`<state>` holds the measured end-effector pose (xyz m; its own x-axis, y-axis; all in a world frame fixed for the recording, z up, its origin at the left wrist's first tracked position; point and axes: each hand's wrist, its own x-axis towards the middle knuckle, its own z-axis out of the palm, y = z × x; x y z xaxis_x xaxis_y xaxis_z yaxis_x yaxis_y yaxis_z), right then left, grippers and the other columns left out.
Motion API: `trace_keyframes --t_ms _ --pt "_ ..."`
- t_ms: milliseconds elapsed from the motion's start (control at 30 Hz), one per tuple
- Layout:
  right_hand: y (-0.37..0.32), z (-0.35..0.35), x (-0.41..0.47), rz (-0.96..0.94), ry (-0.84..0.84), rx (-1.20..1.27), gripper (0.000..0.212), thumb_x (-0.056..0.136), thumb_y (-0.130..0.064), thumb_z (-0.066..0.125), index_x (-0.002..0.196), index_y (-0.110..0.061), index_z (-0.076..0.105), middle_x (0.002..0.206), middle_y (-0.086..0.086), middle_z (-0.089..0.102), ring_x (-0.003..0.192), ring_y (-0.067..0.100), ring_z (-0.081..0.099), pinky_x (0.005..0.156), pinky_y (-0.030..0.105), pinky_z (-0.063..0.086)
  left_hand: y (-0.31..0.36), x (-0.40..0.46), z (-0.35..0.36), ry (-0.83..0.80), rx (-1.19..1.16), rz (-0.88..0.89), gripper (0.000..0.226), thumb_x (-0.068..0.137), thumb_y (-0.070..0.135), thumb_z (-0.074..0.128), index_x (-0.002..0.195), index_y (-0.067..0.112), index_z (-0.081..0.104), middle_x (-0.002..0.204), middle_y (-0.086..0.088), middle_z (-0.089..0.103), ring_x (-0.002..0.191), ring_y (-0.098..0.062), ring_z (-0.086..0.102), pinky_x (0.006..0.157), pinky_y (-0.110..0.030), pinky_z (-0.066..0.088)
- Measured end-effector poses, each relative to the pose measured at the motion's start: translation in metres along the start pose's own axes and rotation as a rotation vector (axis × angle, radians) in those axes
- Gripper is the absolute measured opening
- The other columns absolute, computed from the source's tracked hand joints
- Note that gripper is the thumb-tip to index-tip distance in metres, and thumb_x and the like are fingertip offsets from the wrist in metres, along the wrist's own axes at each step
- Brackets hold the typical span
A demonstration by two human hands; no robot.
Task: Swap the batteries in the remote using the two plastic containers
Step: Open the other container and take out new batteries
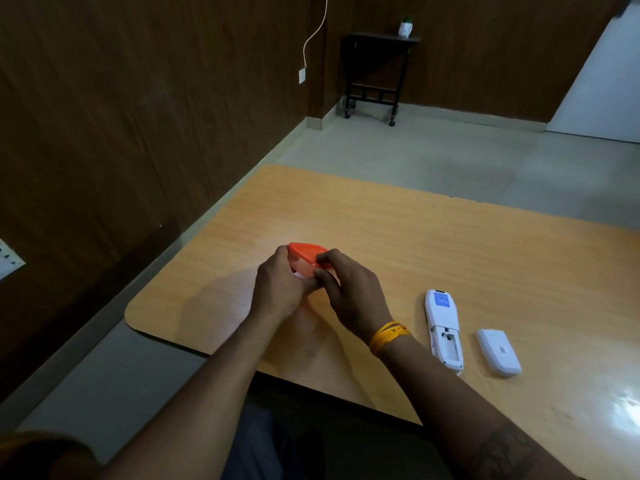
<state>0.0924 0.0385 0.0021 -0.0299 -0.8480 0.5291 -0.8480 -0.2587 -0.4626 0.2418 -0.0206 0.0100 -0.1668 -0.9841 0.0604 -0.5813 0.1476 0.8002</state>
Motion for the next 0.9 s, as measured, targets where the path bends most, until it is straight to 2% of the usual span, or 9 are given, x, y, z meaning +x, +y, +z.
trace_keyframes --t_ms 133,300,500,567,667,767,900 --pt "-0.006 -0.003 -0.001 0.014 0.021 0.000 0.022 0.104 -0.026 0.056 0.121 -0.014 0.061 0.106 0.010 0.076 0.085 0.035 0.069 0.067 0.039 0.053 0.004 -0.006 -0.003 0.013 0.007 0.013 0.073 0.074 0.049 0.088 0.132 0.014 0.061 0.123 -0.008 0.072 0.109 -0.029 0.069 0.084 -0.032 0.054" --pt "-0.012 -0.005 0.002 0.019 0.034 -0.019 0.022 0.103 -0.028 0.055 0.116 -0.013 0.064 0.095 0.011 0.078 0.077 0.039 0.069 0.062 0.038 0.049 0.004 -0.010 -0.007 0.011 -0.017 0.037 0.074 0.076 0.047 0.088 0.137 0.014 0.060 0.130 -0.008 0.070 0.115 -0.028 0.067 0.085 -0.026 0.048" --pt "-0.009 -0.012 0.012 0.058 0.073 -0.014 0.016 0.106 -0.025 0.054 0.111 -0.013 0.064 0.087 0.008 0.076 0.071 0.034 0.068 0.059 0.040 0.054 0.000 -0.012 -0.009 0.008 0.002 0.069 0.084 0.073 0.045 0.091 0.143 0.016 0.056 0.138 -0.007 0.067 0.120 -0.027 0.065 0.089 -0.026 0.053" --pt "-0.010 -0.010 0.012 0.021 0.071 -0.047 0.017 0.105 -0.027 0.054 0.111 -0.014 0.063 0.089 0.006 0.076 0.071 0.033 0.068 0.058 0.038 0.051 0.000 -0.013 -0.010 0.005 -0.014 0.067 0.080 0.073 0.045 0.092 0.140 0.017 0.058 0.134 -0.006 0.069 0.113 -0.023 0.066 0.085 -0.022 0.053" --pt "-0.006 -0.003 0.004 -0.043 0.069 -0.102 0.018 0.103 -0.024 0.057 0.116 -0.014 0.063 0.097 0.007 0.075 0.078 0.032 0.069 0.061 0.039 0.053 -0.002 -0.013 -0.012 0.001 -0.051 0.067 0.071 0.071 0.046 0.092 0.131 0.020 0.064 0.122 -0.001 0.072 0.100 -0.015 0.065 0.072 -0.014 0.048" --pt "0.004 0.002 -0.003 -0.037 0.036 -0.117 0.019 0.101 -0.018 0.057 0.117 -0.011 0.063 0.101 0.010 0.074 0.084 0.035 0.069 0.066 0.043 0.055 -0.005 -0.013 -0.012 0.020 -0.025 0.071 0.076 0.067 0.050 0.093 0.131 0.021 0.065 0.124 0.000 0.073 0.103 -0.017 0.067 0.079 -0.022 0.051" --pt "0.009 0.006 -0.001 -0.030 0.027 -0.133 0.018 0.103 -0.022 0.050 0.112 -0.012 0.061 0.097 0.010 0.073 0.080 0.036 0.068 0.065 0.046 0.054 -0.008 -0.011 -0.010 0.023 -0.021 0.072 0.082 0.067 0.049 0.093 0.137 0.019 0.062 0.129 -0.002 0.072 0.105 -0.018 0.065 0.081 -0.024 0.050"
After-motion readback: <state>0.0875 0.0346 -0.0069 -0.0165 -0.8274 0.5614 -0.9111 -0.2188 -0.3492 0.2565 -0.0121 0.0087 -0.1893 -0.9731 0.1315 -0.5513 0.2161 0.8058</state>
